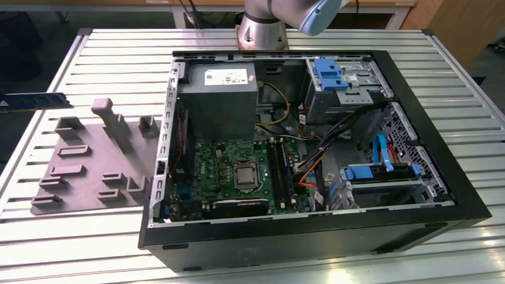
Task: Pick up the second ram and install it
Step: 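Pick up the second ram and move it above second insertion slot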
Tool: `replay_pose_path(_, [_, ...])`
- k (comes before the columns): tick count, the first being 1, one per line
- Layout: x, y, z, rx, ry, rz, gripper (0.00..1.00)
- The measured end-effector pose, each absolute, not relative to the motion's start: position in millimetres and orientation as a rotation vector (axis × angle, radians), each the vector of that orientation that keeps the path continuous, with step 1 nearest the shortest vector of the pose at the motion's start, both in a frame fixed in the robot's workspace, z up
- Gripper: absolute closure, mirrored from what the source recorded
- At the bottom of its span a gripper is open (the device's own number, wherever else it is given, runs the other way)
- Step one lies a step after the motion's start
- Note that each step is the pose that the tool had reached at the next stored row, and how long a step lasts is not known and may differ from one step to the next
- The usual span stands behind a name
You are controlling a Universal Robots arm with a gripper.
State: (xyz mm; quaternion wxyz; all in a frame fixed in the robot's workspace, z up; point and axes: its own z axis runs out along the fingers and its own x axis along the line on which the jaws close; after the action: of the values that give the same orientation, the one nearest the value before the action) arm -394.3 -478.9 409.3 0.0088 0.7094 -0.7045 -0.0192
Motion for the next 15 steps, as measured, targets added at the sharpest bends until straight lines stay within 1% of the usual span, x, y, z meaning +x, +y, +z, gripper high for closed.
replay_pose_path(15, [-385.2, -478.9, 409.3, 2.216, -2.201, -0.060, 0.88])
